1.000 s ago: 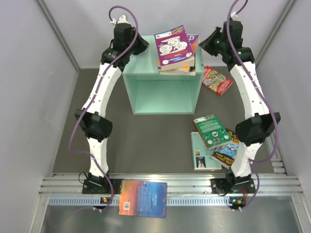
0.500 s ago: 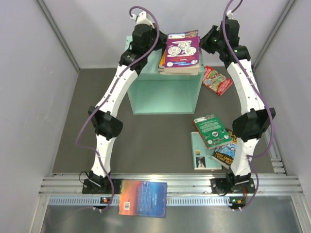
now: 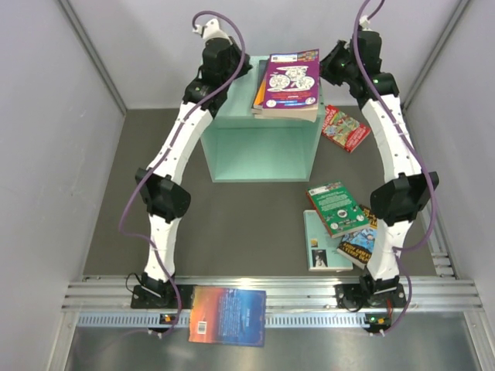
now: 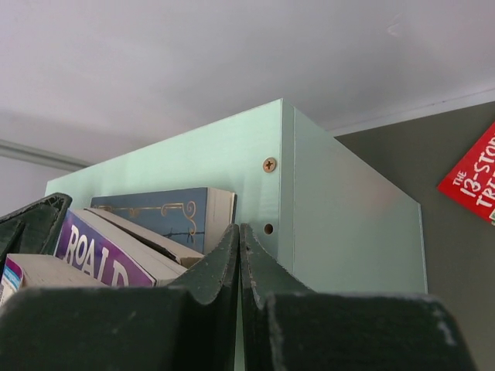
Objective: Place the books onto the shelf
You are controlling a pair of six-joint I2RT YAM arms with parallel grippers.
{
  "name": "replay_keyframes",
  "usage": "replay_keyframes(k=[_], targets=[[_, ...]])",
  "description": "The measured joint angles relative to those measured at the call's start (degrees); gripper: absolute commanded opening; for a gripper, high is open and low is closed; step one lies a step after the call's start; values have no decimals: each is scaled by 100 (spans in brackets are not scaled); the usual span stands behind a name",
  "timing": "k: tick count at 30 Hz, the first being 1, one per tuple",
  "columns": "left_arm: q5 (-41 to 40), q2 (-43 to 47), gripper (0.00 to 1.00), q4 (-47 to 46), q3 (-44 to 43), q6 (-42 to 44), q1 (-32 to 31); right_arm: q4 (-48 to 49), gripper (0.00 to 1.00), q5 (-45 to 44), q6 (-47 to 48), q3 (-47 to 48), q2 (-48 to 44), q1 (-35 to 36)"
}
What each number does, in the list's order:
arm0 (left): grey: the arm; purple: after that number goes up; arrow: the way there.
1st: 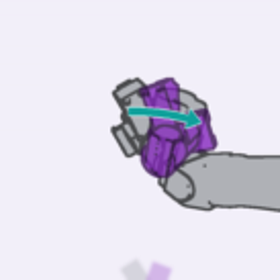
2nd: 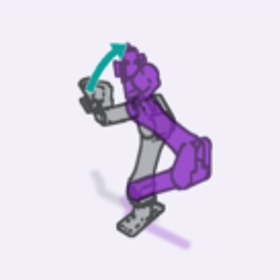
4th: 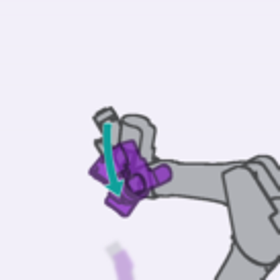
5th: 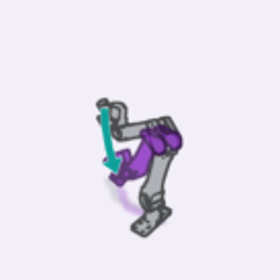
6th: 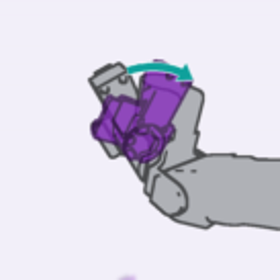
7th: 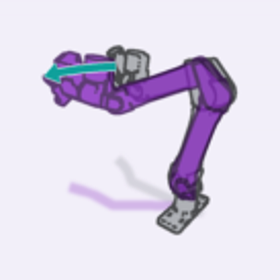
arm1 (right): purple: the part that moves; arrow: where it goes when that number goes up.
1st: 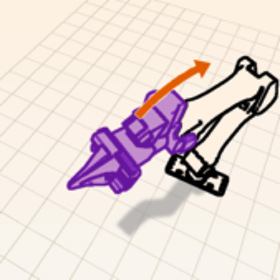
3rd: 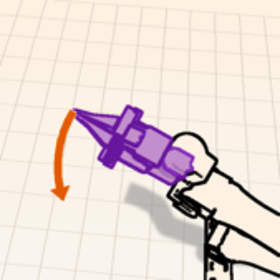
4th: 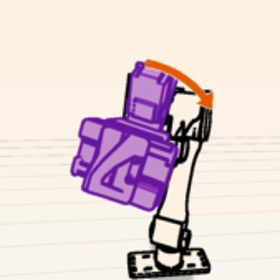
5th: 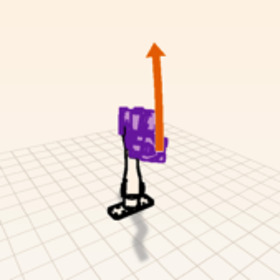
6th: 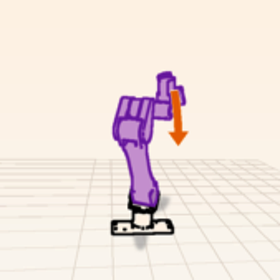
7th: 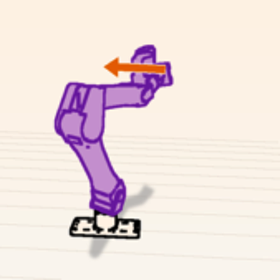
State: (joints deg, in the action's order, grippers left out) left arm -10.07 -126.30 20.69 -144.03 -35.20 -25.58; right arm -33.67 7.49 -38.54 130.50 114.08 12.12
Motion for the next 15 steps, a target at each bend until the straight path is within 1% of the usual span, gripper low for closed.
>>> replay_keyframes(k=[3,4,6,7,8,10,12,13,14,15], targets=[[-186,214,0,74,387,2,289,37,7,22,-20,-35,0,-116],[-243,297,0,107,507,2,396,63,15,33,-22,-35,0,-192],[-339,518,0,144,774,7,619,81,22,81,-57,-37,0,-330],[-382,649,0,201,909,13,715,20,32,74,-48,-39,0,-570],[-442,802,0,243,1043,35,809,-24,36,79,-48,-52,0,-763],[-522,1200,0,299,1397,90,940,-79,39,74,-20,-122,0,-1200],[-544,1672,0,361,1777,120,966,-118,34,74,9,-197,-11,-1580],[-535,1888,0,350,1952,138,951,-118,24,76,31,-348,-83,-1797],[-522,2179,0,341,2186,153,927,-144,17,76,68,-544,-195,-1956],[-496,2485,0,367,2433,173,896,-197,4,79,98,-780,-352,-2081]])
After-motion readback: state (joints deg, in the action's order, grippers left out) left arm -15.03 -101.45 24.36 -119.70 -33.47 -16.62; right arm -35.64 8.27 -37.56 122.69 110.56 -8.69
